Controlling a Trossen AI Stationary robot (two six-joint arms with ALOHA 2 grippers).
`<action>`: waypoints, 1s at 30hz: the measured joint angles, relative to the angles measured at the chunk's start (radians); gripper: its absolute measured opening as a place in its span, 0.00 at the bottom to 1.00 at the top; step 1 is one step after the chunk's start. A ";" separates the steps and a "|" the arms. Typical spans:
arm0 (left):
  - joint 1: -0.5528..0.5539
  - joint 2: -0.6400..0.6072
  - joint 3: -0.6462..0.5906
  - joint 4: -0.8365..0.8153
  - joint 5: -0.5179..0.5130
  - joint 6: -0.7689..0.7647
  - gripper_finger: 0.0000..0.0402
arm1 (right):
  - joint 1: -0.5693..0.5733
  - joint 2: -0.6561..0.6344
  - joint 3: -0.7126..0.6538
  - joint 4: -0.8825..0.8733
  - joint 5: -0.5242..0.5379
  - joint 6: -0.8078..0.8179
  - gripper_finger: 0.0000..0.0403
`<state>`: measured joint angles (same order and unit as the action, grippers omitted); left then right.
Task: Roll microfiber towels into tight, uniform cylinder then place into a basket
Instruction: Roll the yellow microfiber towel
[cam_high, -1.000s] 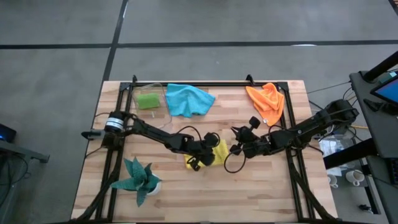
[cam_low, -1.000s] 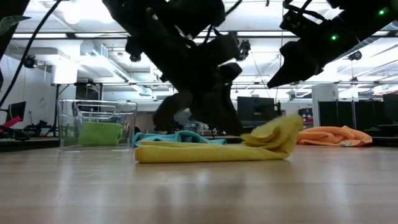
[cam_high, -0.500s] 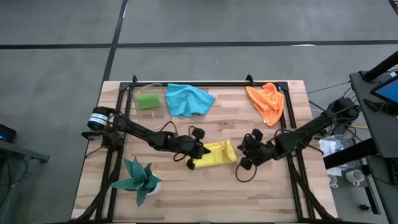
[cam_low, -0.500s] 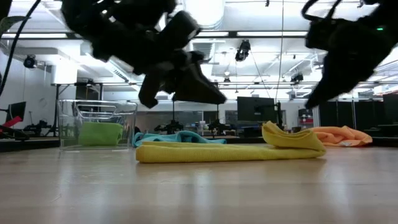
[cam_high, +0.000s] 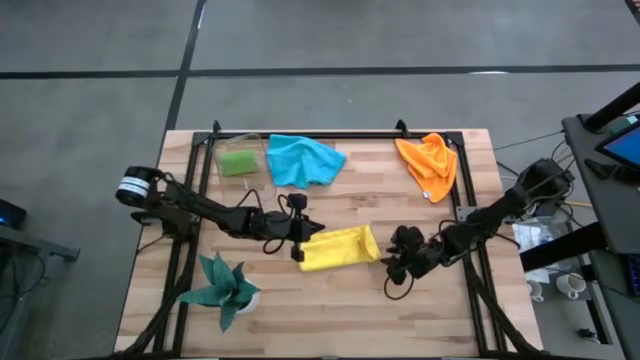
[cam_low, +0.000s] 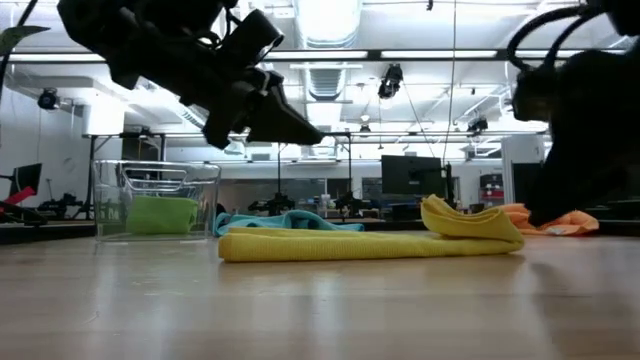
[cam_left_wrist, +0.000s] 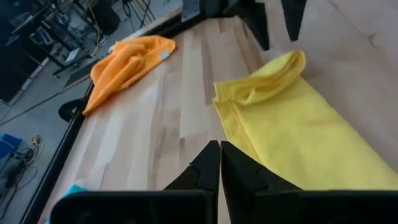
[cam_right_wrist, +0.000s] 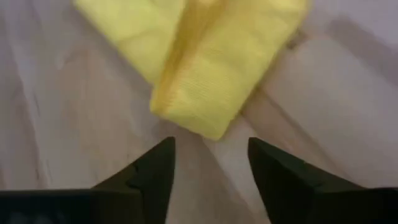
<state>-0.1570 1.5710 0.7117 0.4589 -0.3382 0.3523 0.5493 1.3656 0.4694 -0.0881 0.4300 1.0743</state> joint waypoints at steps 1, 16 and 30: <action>0.000 -0.007 -0.003 -0.007 0.000 -0.001 0.00 | -0.003 0.020 0.019 0.009 -0.001 -0.053 0.51; 0.000 0.009 0.003 0.008 0.001 -0.008 0.00 | -0.019 0.272 0.194 -0.134 0.069 -0.365 0.47; 0.049 0.208 0.113 0.007 0.089 -0.279 0.00 | -0.045 0.269 0.210 -0.201 0.070 -0.400 0.05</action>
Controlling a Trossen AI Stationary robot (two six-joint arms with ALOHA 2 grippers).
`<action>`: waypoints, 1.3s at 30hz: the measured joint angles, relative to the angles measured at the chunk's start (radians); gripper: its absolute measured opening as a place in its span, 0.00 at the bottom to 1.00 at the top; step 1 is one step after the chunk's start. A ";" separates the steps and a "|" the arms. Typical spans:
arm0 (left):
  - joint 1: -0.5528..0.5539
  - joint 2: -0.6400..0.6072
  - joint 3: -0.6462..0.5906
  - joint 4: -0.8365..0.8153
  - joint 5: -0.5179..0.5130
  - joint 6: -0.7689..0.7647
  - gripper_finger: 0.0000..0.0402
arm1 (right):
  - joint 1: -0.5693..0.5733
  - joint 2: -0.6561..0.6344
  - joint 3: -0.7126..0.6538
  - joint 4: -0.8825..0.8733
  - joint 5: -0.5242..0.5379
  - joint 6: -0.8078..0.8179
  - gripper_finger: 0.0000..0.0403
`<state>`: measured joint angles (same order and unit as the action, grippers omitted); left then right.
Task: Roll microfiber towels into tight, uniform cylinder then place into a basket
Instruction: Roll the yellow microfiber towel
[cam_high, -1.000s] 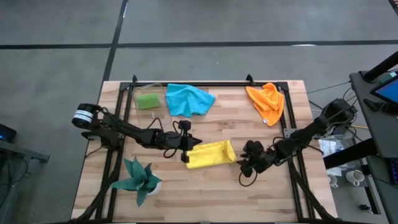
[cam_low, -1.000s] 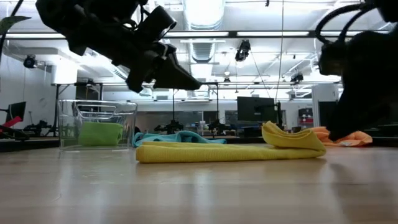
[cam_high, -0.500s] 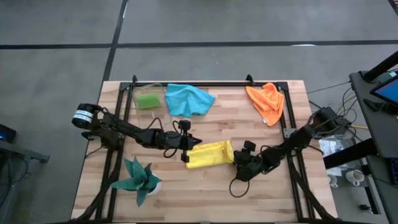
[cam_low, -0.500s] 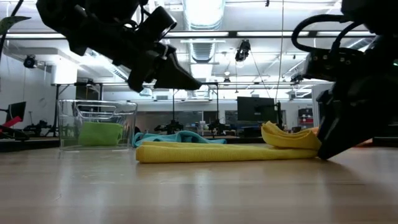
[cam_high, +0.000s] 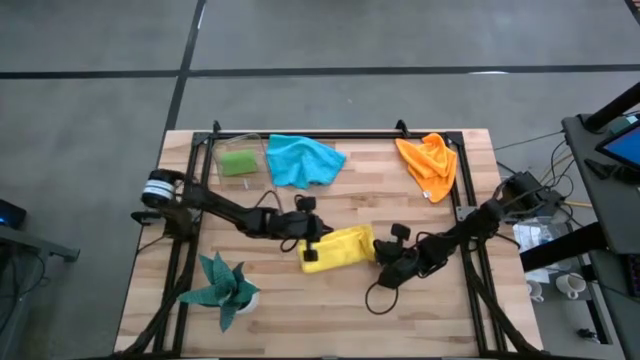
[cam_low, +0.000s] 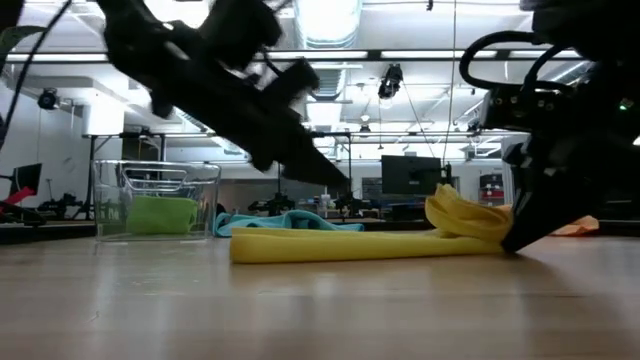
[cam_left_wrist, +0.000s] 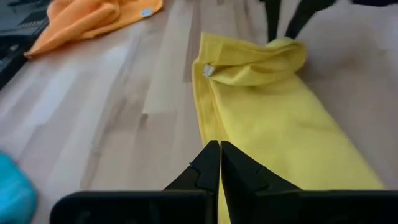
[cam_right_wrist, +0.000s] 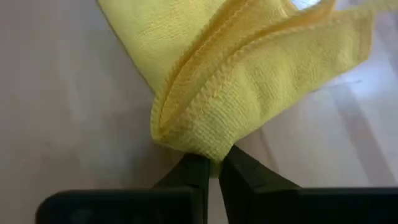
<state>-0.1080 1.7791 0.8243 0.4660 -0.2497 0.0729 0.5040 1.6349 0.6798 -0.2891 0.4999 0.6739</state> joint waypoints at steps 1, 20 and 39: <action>0.004 0.031 0.025 0.002 -0.012 -0.013 0.00 | -0.002 0.000 0.008 -0.024 0.000 -0.013 0.04; 0.092 0.168 0.169 0.301 0.162 0.195 0.00 | -0.048 0.004 0.071 -0.134 0.161 -0.314 0.02; 0.173 0.239 0.279 0.166 0.191 0.215 0.00 | -0.178 0.005 0.072 -0.093 0.174 -0.408 0.02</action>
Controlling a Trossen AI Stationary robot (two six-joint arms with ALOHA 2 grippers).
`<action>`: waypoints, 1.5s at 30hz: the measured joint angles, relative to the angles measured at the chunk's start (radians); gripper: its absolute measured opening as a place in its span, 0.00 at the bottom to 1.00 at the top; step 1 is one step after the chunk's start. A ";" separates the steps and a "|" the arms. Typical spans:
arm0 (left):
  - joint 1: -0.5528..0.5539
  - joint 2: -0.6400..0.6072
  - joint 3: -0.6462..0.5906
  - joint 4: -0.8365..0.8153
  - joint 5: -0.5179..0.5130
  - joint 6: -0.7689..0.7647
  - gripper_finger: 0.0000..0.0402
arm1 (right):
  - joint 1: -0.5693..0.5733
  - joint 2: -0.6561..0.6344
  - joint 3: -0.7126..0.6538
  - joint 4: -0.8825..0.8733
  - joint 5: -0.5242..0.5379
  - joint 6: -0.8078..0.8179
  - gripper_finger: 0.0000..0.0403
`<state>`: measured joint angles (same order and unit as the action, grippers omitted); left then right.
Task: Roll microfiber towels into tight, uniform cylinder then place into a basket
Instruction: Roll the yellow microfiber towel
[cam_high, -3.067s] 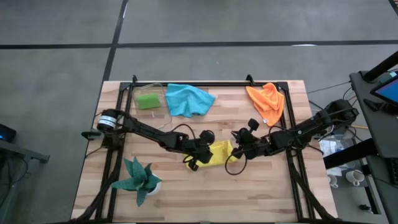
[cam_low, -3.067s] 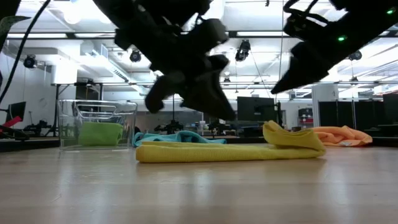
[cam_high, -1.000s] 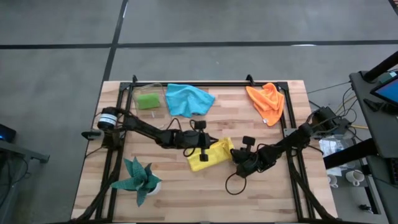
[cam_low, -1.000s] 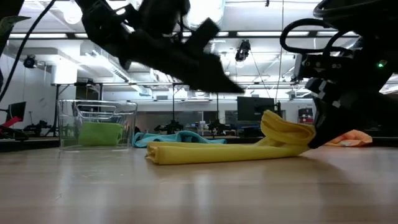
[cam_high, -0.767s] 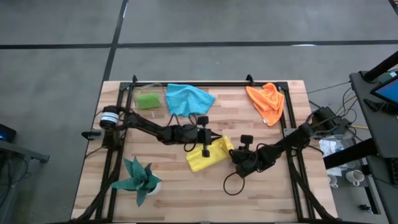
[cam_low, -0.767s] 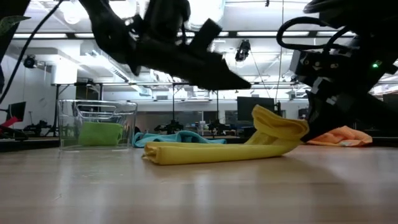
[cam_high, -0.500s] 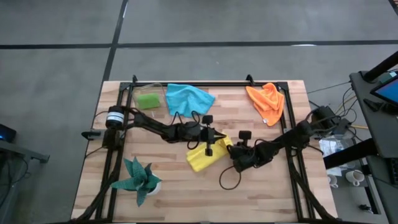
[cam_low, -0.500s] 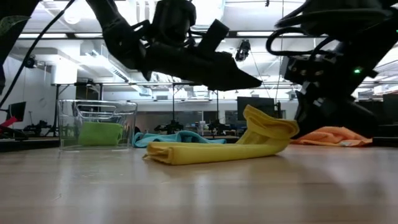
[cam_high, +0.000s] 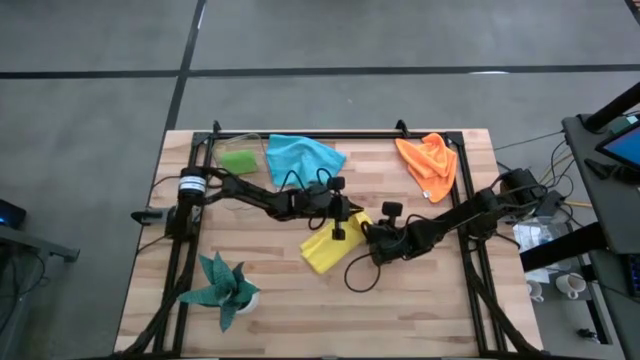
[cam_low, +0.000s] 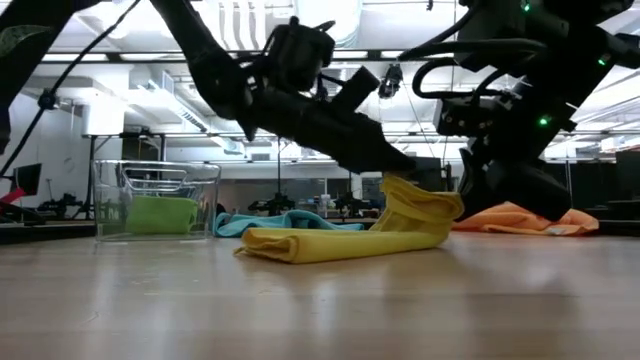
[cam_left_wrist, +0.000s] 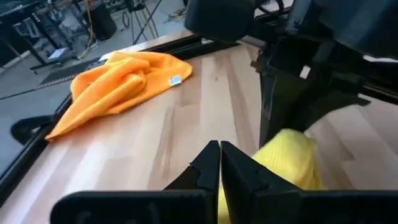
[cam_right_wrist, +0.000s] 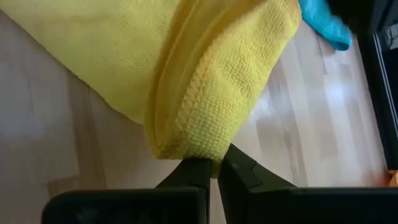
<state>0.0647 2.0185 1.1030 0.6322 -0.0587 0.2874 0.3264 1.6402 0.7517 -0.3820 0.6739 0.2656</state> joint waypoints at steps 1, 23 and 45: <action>0.002 0.015 0.006 0.002 0.001 0.000 0.00 | 0.000 0.000 0.000 0.001 0.000 -0.004 0.02; -0.016 0.008 -0.020 -0.019 0.015 0.068 0.00 | -0.035 0.000 -0.003 -0.007 -0.051 0.102 0.02; 0.027 0.047 -0.018 -0.016 0.025 0.061 0.00 | -0.118 0.000 -0.003 0.016 -0.169 0.241 0.02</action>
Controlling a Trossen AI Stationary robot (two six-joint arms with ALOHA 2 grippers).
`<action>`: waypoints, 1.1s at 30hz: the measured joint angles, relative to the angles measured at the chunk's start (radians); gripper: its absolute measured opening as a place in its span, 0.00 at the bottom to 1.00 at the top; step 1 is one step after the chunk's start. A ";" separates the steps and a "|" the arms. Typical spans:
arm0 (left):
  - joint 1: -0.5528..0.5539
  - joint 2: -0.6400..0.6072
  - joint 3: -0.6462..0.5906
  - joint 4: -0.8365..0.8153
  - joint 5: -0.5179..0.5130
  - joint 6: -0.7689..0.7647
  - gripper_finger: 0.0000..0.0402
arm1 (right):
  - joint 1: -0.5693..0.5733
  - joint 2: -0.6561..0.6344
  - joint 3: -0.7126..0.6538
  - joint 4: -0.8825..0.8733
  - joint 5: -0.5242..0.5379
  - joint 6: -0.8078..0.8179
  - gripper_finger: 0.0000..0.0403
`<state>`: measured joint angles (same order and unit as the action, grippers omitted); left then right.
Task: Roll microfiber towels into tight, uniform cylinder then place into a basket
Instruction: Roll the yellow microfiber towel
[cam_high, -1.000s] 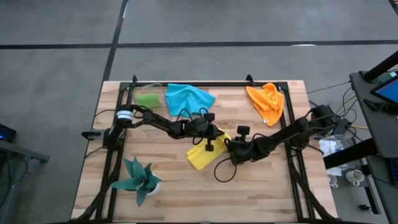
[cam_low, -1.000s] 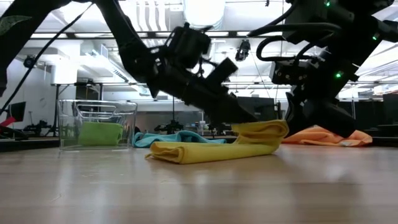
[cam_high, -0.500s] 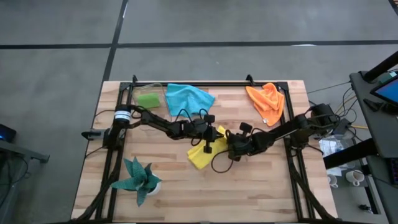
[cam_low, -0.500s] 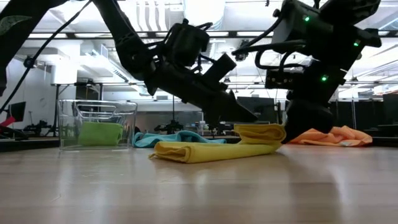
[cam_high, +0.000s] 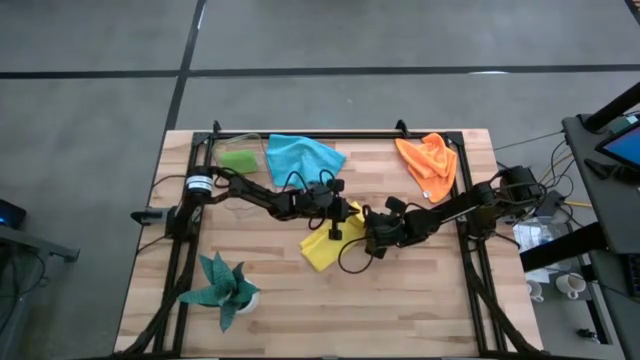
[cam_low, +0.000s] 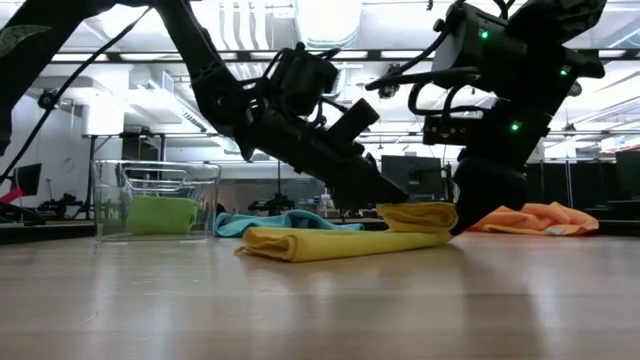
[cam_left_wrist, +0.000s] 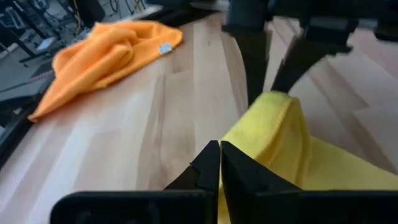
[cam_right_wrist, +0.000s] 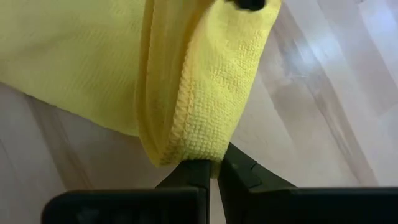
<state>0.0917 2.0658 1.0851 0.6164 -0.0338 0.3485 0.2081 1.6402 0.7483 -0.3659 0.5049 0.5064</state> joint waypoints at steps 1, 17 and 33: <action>0.000 0.000 0.000 -0.001 0.000 0.000 0.00 | 0.000 0.000 0.000 0.003 0.000 0.000 0.02; -0.003 0.006 -0.007 -0.041 0.002 -0.005 0.00 | -0.026 0.000 0.000 0.007 -0.008 0.010 0.02; 0.013 0.139 0.004 0.029 0.015 -0.032 0.00 | -0.026 -0.040 0.006 -0.027 -0.014 0.011 0.25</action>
<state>0.1048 2.2051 1.0889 0.6455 -0.0190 0.3161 0.1825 1.6001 0.7540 -0.3926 0.4912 0.5176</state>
